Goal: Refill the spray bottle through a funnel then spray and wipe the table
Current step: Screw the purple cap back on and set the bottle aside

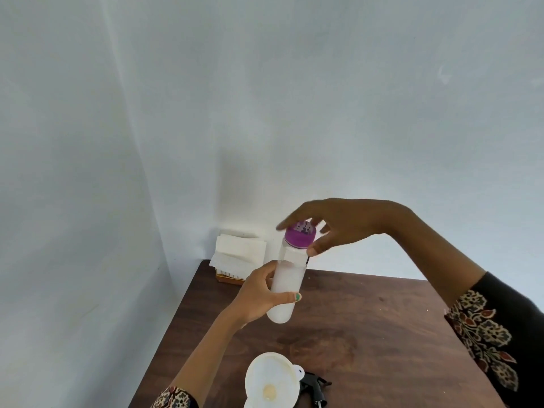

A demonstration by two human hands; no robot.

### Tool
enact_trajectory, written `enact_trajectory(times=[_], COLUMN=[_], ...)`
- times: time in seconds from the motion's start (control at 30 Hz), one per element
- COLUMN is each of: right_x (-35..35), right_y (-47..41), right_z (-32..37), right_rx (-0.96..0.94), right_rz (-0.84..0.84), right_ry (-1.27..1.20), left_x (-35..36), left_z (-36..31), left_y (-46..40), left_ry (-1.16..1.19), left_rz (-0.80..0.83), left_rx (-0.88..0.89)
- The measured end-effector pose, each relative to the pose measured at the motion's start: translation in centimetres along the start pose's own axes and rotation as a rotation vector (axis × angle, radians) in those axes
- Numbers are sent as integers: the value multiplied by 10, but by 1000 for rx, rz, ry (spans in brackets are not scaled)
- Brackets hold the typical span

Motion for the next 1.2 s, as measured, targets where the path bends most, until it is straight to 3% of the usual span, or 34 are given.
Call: enact_trajectory(times=[0.13, 0.23, 0.43, 0.63, 0.77, 0.93, 1.2], right_x=[4, 7, 20, 51, 72, 80, 101], right_y=[-4, -7, -6, -23, -40, -73, -128], right_z=[-3, -6, -17, -51, -85, -129, -195], right_rx=[155, 277, 138, 138, 171, 232, 293], right_rz=[-66, -43, -30, -92, -124, -281, -465], right_ry=[102, 343, 28, -28, -4, 16, 32], left_x=[5, 12, 14, 31, 33, 23, 10], left_z=[2, 5, 10, 28, 38, 27, 18], left_y=[0, 0, -5, -19, -39, -87, -158], left_ry=[-17, -41, 19, -72, 37, 188, 165], left_rz=[26, 70, 62, 275, 207, 80, 44], left_rx=[-7, -12, -57, -122, -133, -196, -243])
Point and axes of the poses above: each hand's wrist, its own y-axis away from the middle knuckle, its own x-axis out of the palm, z = x × y, the point moved 3 cm from there along -y, towards the middle knuckle, and after that the axes turned 15 degrees about -x, right-handed, at the moved point
